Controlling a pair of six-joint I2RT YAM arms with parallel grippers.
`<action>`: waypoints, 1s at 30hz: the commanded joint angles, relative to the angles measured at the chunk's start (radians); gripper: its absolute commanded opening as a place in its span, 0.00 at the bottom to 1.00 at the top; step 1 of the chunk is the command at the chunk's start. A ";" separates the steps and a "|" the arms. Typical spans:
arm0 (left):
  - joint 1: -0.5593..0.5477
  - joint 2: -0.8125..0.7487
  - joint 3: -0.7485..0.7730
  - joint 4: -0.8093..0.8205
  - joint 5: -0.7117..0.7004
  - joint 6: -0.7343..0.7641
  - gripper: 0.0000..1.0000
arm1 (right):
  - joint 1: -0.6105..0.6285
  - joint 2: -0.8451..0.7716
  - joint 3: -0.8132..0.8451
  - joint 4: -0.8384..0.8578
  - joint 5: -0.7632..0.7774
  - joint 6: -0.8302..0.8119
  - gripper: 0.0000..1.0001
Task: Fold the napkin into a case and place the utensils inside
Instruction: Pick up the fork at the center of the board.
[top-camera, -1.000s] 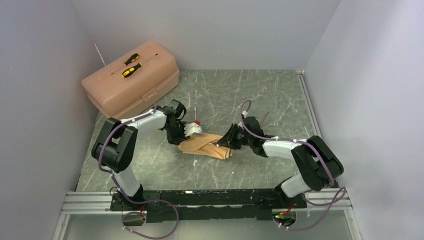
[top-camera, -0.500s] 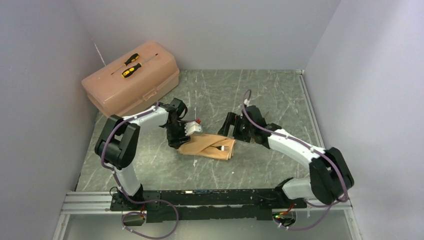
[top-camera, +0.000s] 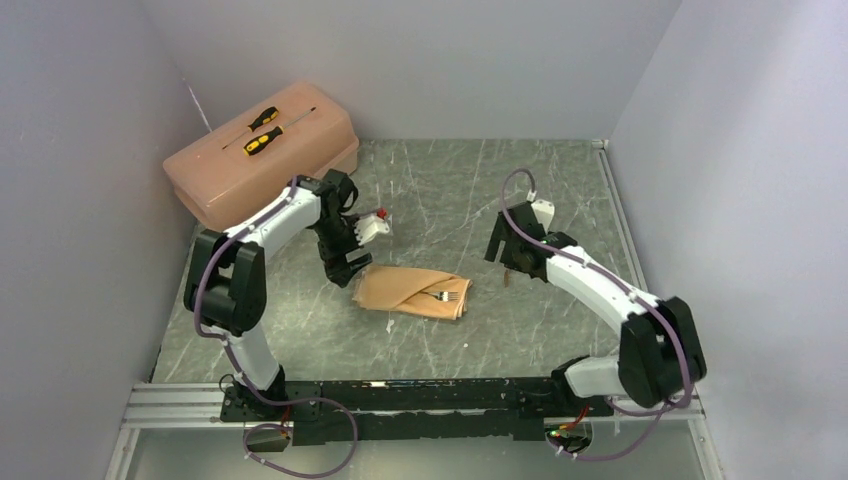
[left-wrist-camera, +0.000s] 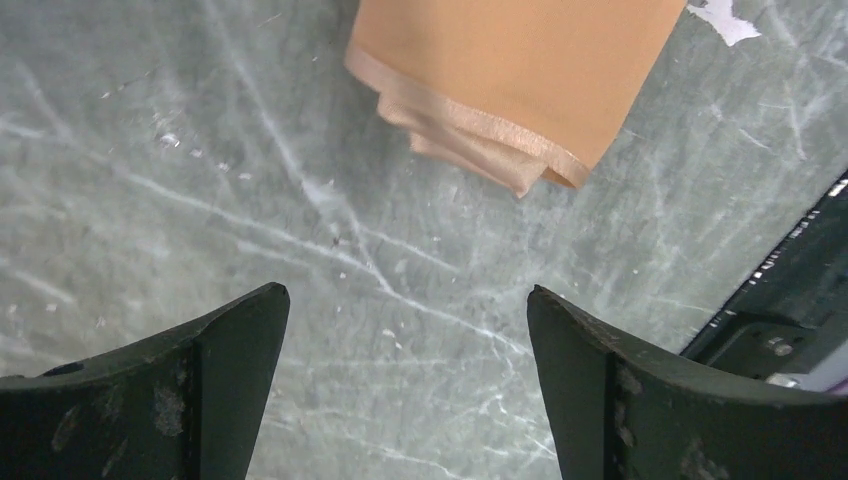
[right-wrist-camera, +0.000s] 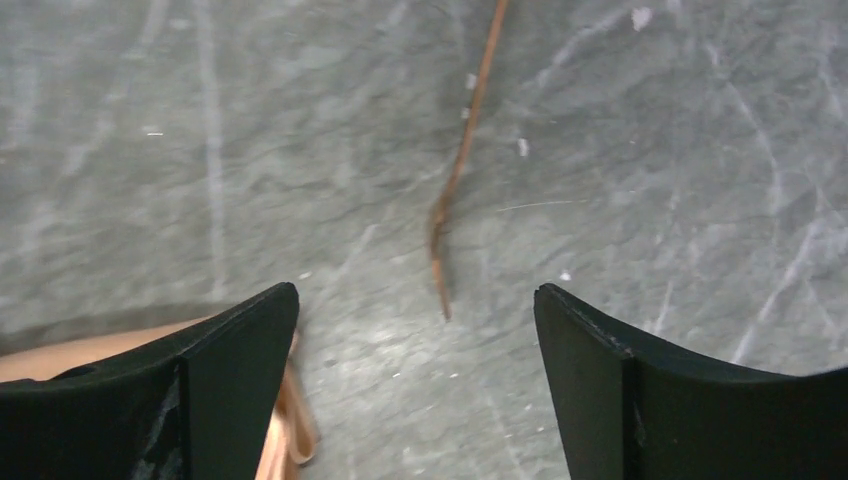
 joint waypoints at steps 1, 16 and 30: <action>0.025 -0.021 0.120 -0.120 0.016 -0.069 0.95 | 0.000 0.110 -0.014 0.019 0.140 -0.037 0.87; 0.062 -0.033 0.356 -0.175 0.003 -0.180 0.95 | 0.006 0.316 0.043 0.161 0.073 -0.174 0.02; 0.072 -0.313 0.254 0.043 0.213 0.147 0.95 | 0.329 0.063 0.246 0.022 -0.186 -0.661 0.00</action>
